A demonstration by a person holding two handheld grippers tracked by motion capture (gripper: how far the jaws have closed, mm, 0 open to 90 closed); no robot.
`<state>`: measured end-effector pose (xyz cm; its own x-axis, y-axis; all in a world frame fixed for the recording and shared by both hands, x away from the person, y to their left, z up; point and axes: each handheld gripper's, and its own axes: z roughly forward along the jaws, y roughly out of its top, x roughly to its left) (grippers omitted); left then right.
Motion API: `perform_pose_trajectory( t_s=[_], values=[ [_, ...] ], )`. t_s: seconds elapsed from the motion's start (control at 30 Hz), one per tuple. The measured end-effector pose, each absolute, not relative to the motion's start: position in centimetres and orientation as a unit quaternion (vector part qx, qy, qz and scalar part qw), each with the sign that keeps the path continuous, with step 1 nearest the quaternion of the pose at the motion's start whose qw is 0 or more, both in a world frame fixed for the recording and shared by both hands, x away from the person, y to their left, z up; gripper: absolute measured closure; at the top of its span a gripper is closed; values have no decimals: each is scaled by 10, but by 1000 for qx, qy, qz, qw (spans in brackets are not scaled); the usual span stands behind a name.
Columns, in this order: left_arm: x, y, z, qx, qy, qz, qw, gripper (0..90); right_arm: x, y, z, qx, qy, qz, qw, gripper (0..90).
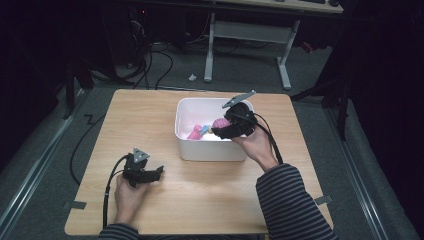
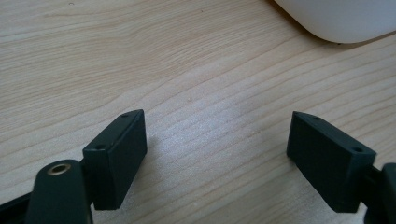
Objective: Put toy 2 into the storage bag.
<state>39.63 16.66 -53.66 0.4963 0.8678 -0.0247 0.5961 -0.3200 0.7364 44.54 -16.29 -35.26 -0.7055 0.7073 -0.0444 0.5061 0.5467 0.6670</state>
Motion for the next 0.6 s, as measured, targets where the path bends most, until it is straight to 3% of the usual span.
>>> perform_pose_trajectory(
  t_s=[0.6],
  values=[
    [396,167,-537,790,463,192,354,203,454,-155,-366,359,874,300,133,334]
  ],
)
